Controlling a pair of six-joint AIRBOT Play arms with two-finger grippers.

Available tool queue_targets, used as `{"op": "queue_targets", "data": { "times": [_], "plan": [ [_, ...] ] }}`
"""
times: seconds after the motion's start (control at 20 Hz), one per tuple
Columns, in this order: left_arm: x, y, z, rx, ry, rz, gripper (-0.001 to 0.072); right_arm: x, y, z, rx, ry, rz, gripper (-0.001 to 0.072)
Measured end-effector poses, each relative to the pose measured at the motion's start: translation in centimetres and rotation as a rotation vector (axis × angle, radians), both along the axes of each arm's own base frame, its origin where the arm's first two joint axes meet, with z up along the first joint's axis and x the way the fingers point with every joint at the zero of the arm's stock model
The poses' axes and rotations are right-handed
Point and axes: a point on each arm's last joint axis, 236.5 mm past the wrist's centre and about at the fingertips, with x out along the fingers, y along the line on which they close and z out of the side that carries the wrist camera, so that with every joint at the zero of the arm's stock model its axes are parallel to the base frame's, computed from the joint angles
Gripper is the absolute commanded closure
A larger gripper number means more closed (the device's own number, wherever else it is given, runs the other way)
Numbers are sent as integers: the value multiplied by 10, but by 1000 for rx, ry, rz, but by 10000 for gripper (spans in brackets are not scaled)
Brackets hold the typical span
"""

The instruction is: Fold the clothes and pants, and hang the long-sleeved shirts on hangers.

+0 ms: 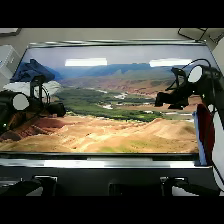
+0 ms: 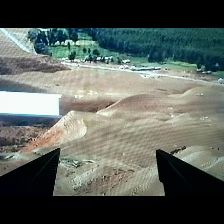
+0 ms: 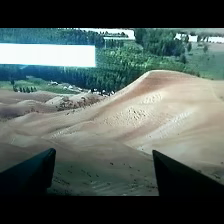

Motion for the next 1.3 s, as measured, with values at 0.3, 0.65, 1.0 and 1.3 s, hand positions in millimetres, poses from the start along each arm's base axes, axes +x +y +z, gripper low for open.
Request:
{"op": "queue_targets", "data": {
  "times": [0.3,0.65,1.0,1.3],
  "plan": [
    [0,0,0,0,0,0,-8,0,0,0,0,1,-3,35],
    [0,0,0,0,0,0,-8,0,0,0,0,0,-3,34],
    [10,-2,3,-10,-43,2,-6,11,0,2,1,-45,-7,34],
    [45,54,41,161,-189,38,-12,28,-3,5,-9,-121,-10,35]
  ]
}}
